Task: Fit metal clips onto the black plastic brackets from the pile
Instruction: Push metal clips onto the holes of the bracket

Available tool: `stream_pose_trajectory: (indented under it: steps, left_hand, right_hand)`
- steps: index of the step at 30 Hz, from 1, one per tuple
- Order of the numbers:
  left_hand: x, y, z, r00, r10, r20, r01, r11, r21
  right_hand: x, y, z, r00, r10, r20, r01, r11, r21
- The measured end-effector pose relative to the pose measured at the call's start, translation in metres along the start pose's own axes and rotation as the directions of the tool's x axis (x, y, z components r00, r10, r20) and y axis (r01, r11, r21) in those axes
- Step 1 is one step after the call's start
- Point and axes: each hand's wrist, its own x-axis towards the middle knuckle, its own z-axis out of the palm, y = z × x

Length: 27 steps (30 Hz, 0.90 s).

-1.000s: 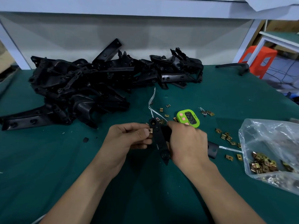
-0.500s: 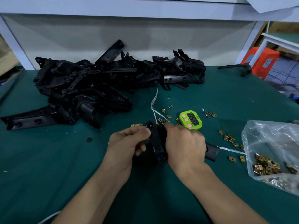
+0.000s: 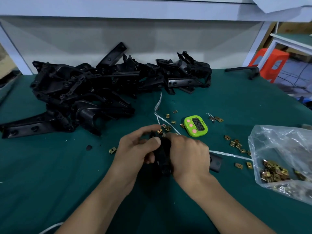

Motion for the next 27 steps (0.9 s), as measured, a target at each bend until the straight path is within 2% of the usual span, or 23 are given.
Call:
stream_pose_trajectory:
  steps: [3, 6, 9, 14, 18, 22, 24, 27]
  left_hand:
    - [0.002, 0.003, -0.002, 0.988, -0.020, 0.153, 0.049, 0.980, -0.193]
    - [0.005, 0.002, -0.005, 0.971, 0.024, 0.239, 0.030, 0.975, -0.222]
    - [0.007, -0.002, -0.006, 0.976, 0.053, 0.211, -0.009, 0.979, -0.203]
    - [0.009, -0.003, -0.006, 0.983, 0.082, 0.165, -0.066, 0.993, -0.099]
    - [0.025, 0.022, -0.009, 0.970, 0.027, 0.243, -0.067, 0.985, 0.158]
    - [0.069, 0.043, -0.011, 0.991, 0.136, 0.010, -0.132, 0.932, 0.338]
    - [0.099, 0.039, 0.002, 0.986, 0.168, 0.016, -0.147, 0.811, 0.566]
    - [0.134, 0.022, 0.030, 0.990, 0.089, 0.113, -0.143, 0.547, 0.825]
  right_hand:
    - [-0.002, 0.004, -0.001, 0.997, 0.002, 0.071, -0.019, 0.970, 0.242]
    - [-0.003, 0.004, 0.000, 0.989, -0.029, 0.142, -0.030, 0.916, 0.401]
    - [-0.002, 0.004, 0.006, 0.973, -0.093, 0.213, -0.008, 0.901, 0.433]
    - [-0.003, 0.009, 0.009, 0.986, -0.094, 0.137, 0.025, 0.900, 0.435]
    - [0.002, 0.017, 0.002, 0.987, -0.040, 0.154, -0.024, 0.920, 0.391]
    - [0.006, 0.029, 0.000, 0.983, 0.030, 0.182, -0.095, 0.927, 0.362]
    - [0.007, 0.035, -0.001, 0.979, 0.041, 0.200, -0.110, 0.930, 0.352]
    - [0.008, 0.038, -0.001, 0.977, 0.048, 0.205, -0.117, 0.935, 0.334]
